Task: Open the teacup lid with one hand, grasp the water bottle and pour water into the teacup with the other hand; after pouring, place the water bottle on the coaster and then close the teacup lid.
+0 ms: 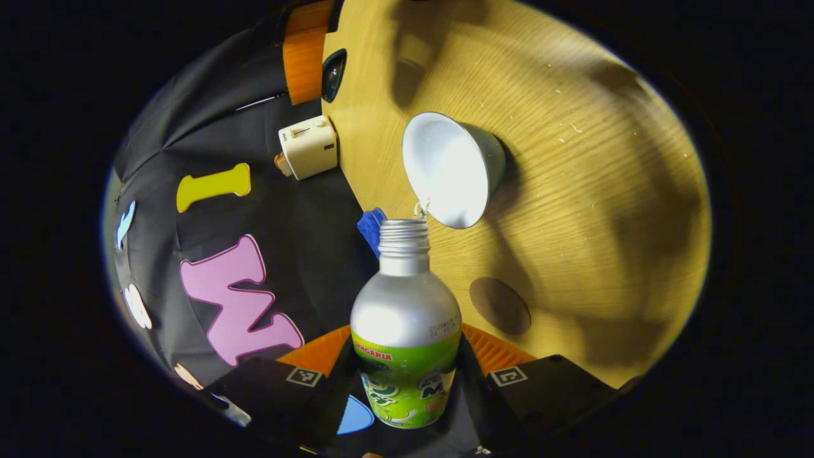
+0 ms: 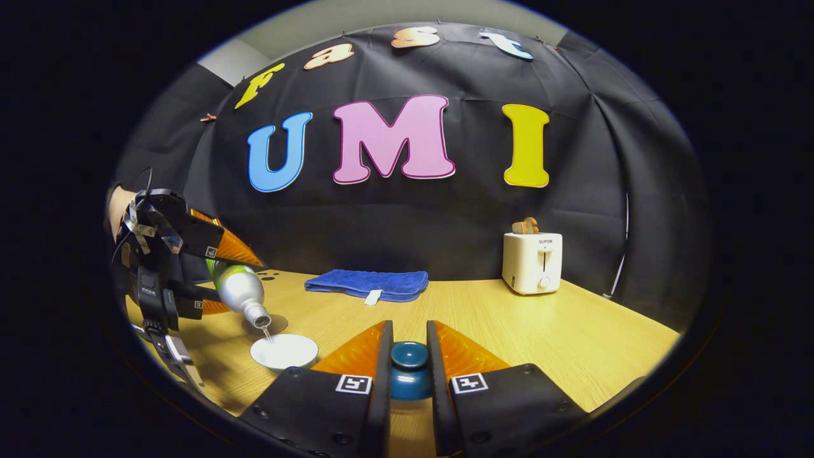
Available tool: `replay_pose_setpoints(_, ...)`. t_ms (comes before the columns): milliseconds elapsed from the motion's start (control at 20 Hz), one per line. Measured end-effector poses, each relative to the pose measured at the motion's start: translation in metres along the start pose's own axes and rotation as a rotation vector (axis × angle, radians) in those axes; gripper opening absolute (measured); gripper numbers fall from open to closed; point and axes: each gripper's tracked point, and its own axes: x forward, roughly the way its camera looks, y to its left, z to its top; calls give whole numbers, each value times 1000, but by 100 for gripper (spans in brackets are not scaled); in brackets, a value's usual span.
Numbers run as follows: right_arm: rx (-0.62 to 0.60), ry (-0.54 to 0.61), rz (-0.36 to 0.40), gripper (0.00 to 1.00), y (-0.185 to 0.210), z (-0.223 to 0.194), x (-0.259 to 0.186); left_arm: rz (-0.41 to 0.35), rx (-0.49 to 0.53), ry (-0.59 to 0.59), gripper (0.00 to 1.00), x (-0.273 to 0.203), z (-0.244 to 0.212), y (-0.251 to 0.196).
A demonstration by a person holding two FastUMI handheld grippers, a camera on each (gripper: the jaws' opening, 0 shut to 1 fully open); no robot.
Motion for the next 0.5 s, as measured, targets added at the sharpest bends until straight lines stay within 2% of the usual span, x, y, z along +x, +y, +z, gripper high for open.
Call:
replay_pose_setpoints(400, 3, 0, -6, 31, -4, 1, -1, -4, 95, 6, 81, -1, -2, 14)
replay_pose_setpoints(450, -3, -1, -3, 36, -3, 1, 0, -7, 103, 8, 81, -1, -3, 15)
replay_pose_setpoints(500, 0, 1, 0, 31, -2, 0, 0, -9, 111, 10, 82, -2, -3, 17)
